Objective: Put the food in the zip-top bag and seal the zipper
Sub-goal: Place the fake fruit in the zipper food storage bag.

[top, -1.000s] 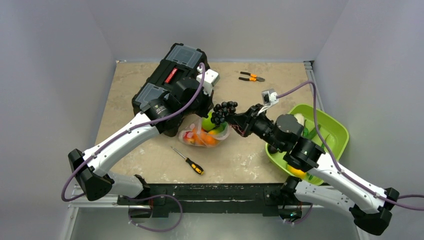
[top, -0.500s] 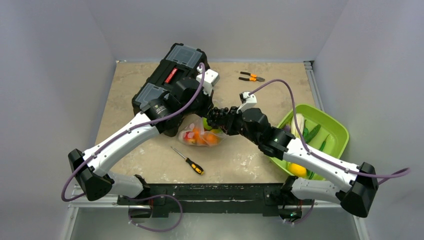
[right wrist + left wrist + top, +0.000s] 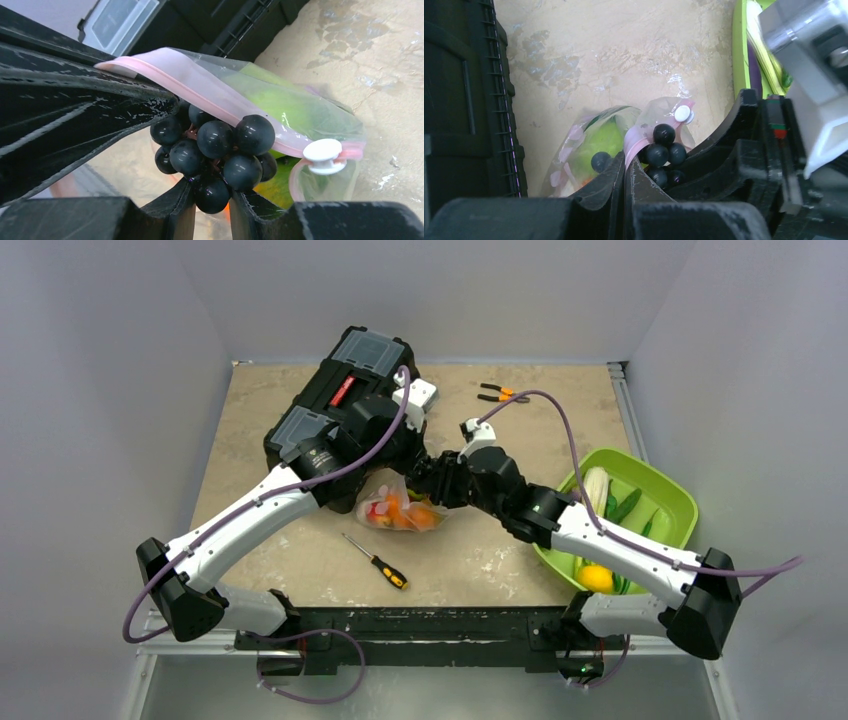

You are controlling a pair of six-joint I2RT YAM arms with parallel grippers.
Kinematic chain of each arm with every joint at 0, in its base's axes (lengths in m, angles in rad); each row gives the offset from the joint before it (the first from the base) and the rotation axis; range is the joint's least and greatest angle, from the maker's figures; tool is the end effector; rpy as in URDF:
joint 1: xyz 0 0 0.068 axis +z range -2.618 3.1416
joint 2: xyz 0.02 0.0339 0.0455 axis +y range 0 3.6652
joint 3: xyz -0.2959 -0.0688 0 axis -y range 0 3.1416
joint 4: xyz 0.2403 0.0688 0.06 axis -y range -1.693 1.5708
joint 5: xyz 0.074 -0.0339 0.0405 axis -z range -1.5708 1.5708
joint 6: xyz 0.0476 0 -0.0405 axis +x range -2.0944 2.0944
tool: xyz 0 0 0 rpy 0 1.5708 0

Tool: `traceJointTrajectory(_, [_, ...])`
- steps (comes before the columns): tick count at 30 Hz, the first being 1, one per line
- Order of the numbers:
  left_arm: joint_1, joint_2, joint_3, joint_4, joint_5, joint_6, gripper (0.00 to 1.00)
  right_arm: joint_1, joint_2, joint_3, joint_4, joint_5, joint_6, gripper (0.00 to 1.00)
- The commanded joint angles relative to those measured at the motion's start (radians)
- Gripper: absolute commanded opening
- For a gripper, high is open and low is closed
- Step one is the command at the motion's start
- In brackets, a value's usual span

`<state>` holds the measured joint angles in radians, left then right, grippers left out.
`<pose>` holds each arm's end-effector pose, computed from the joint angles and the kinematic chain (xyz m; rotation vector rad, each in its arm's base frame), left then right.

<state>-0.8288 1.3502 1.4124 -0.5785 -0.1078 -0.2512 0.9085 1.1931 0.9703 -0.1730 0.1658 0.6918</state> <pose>0.2044 -0.2154 0.4172 0.5422 2.0599 -0.5388 0.1723 0.2082 0.3473 -0.1097 2.0658 0.8674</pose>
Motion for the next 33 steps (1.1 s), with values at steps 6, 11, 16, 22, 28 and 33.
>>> traceJointTrajectory(6, [-0.002, -0.026, 0.049, 0.035, 0.017, -0.014, 0.0, 0.02, 0.017, -0.018, 0.015, -0.019, 0.021, 0.29])
traceJointTrajectory(11, [-0.001, -0.024, 0.048, 0.035, 0.011, -0.013, 0.0, 0.02, -0.027, 0.013, -0.042, 0.048, 0.011, 0.37])
traceJointTrajectory(16, [-0.002, -0.028, 0.049, 0.034, 0.012, -0.012, 0.0, 0.02, -0.067, 0.029, -0.09, 0.086, 0.008, 0.43])
traceJointTrajectory(22, [-0.001, -0.03, 0.049, 0.034, 0.011, -0.01, 0.0, 0.02, -0.149, 0.05, -0.154, 0.143, 0.01, 0.56])
traceJointTrajectory(28, [-0.001, -0.029, 0.049, 0.034, 0.01, -0.01, 0.0, 0.018, -0.17, 0.093, -0.304, 0.305, 0.012, 0.61])
traceJointTrajectory(33, [-0.002, -0.03, 0.049, 0.035, 0.013, -0.01, 0.0, 0.018, -0.137, 0.056, -0.29, 0.276, 0.002, 0.54])
